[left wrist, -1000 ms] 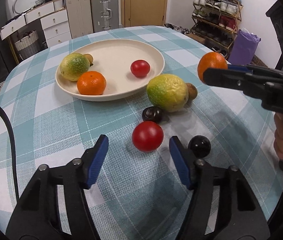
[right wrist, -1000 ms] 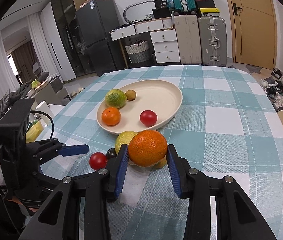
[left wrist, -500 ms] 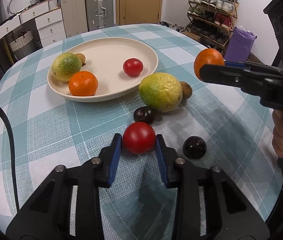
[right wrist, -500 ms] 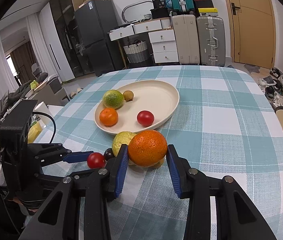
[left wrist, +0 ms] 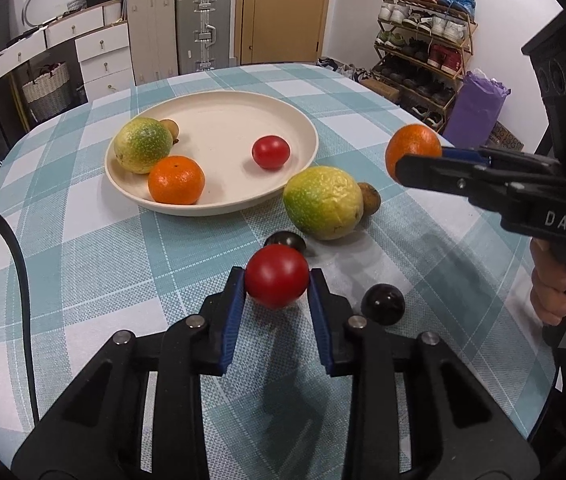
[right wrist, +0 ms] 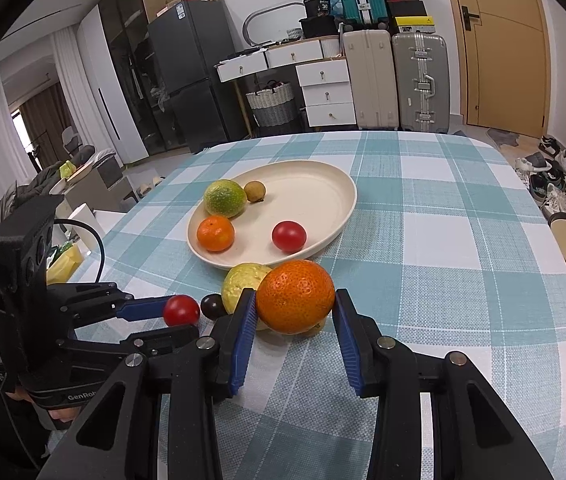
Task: Organize fruits
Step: 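Carry the orange and tomato into the cream plate and open both tools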
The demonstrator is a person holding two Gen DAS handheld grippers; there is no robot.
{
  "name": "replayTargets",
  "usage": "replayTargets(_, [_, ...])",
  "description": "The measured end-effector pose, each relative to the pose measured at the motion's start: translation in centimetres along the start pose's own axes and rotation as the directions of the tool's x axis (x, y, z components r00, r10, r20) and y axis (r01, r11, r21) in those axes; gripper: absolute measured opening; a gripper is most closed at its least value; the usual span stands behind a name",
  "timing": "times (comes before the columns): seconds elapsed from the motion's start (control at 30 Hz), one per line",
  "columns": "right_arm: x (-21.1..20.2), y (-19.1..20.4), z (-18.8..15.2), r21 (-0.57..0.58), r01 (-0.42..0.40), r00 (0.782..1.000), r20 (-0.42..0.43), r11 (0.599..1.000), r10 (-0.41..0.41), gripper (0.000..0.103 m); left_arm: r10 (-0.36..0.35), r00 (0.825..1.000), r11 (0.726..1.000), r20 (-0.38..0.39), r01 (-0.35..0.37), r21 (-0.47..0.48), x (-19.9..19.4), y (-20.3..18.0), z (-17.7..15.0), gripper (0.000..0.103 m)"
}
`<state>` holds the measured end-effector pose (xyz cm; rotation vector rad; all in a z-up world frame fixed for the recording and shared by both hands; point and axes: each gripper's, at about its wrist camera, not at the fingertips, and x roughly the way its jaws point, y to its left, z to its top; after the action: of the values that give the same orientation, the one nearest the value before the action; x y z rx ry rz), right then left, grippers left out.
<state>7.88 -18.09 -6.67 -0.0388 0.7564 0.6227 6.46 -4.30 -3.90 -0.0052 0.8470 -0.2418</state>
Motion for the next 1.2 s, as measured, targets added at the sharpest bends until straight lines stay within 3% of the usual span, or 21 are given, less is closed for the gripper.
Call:
replayTargets(0.63, [0.5, -0.1, 0.4, 0.012, -0.012, 1.0, 0.007, 1.0, 0.012, 0.039, 0.027, 0.994, 0.999, 0.106, -0.023, -0.047, -2.1, 1.7, 2.8, 0.029])
replayTargets(1.2, [1.9, -0.1, 4.1, 0.018, -0.031, 1.0, 0.0, 0.999, 0.031, 0.039, 0.053, 0.989, 0.994, 0.14, -0.04, -0.099, -0.8, 3.4, 6.7, 0.029])
